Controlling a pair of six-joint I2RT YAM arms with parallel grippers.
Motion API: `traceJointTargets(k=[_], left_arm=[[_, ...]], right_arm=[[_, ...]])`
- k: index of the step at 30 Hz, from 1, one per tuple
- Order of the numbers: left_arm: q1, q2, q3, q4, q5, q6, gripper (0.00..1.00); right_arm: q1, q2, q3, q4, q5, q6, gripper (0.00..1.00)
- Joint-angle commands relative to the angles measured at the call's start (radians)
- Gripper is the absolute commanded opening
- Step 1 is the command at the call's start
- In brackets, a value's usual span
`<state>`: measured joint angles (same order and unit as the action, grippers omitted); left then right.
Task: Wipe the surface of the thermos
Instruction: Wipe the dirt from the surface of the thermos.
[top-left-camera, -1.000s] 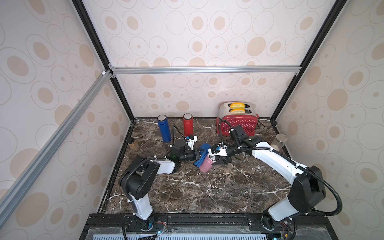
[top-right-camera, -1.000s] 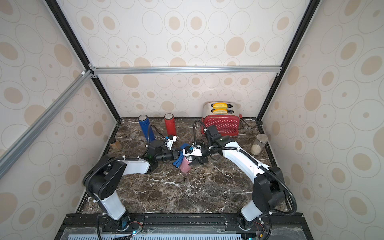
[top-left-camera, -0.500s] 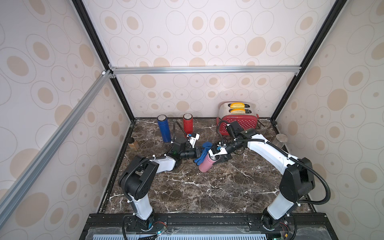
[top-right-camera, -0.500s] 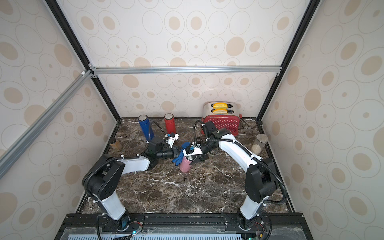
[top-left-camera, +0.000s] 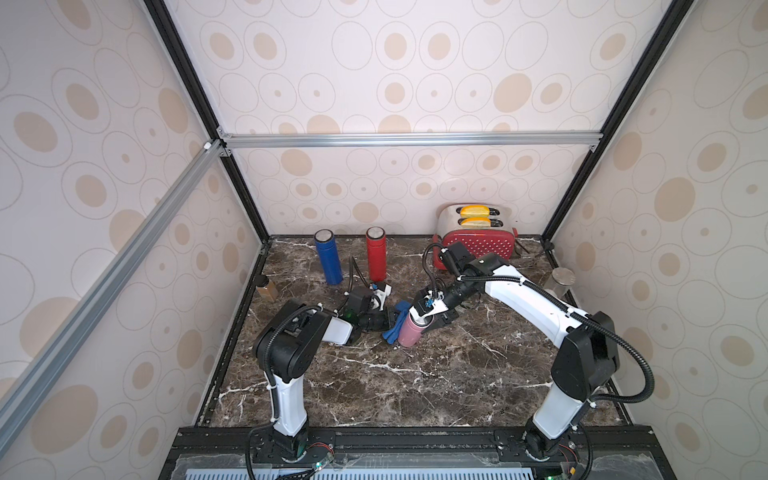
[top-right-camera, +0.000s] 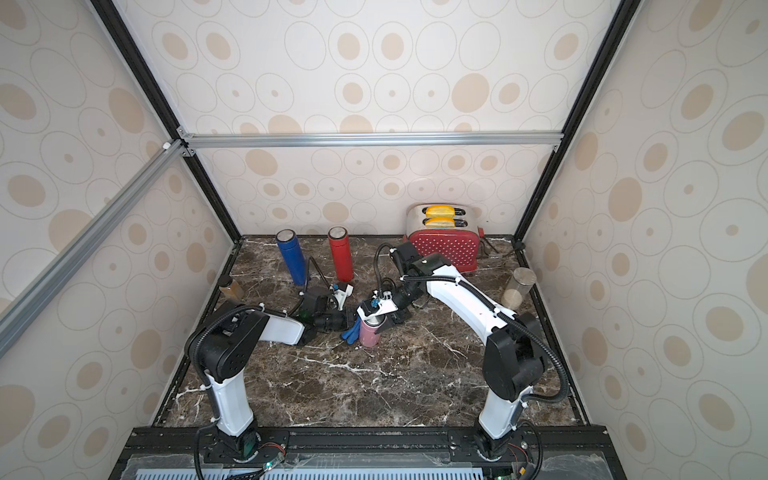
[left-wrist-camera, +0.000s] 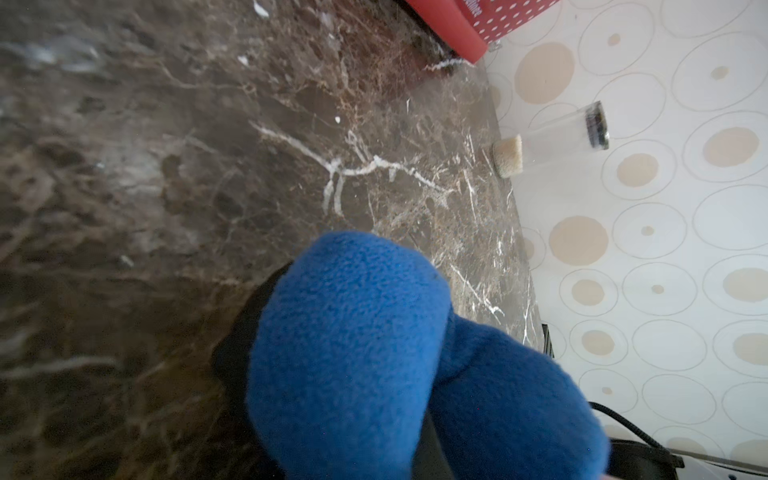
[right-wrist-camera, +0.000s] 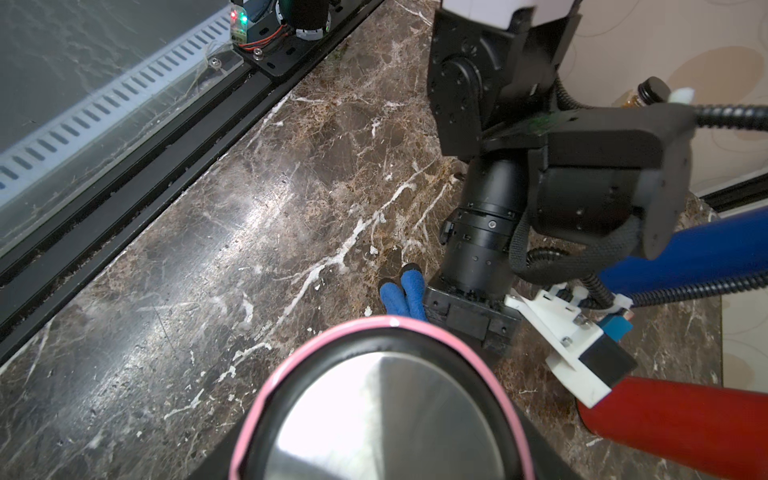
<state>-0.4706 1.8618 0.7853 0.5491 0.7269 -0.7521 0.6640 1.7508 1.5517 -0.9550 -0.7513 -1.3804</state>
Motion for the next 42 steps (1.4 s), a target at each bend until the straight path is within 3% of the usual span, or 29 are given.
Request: traceJointTargets(k=[1,14,20,25,30,34,42], left_arm=[[-0.062,-0.09,0.058,-0.242,0.174,0.09,0.0],[-0.051,-0.229,0.112,-0.302,0.308,0.116,0.0],[-0.026,-0.138,0.063,-0.248,0.298,0.149,0.0],[-0.026,0.021,0.048,-0.248,0.205,0.192,0.0],[-0.029,0.051,0.043,-0.363,0.048,0.281,0.0],[-0.028,-0.021,0.026,-0.464,-0.095,0.328,0.0],[-0.028,-0.339,0.002,-0.621,-0.28,0.345,0.0]], right_arm=[[0.032,0.098,-0.003,0.134,0.161,-0.125,0.0],[0.053,0.163,0.032,0.127,0.174,-0.128,0.0],[0.053,0.167,0.027,0.141,0.184,-0.112,0.0],[0.035,0.161,0.022,0.159,0.149,-0.068,0.0],[0.009,0.139,0.0,0.177,0.112,0.022,0.0],[-0.001,0.104,-0.068,0.254,0.091,0.133,0.0],[0.002,0.027,-0.258,0.515,0.064,0.498,0.0]])
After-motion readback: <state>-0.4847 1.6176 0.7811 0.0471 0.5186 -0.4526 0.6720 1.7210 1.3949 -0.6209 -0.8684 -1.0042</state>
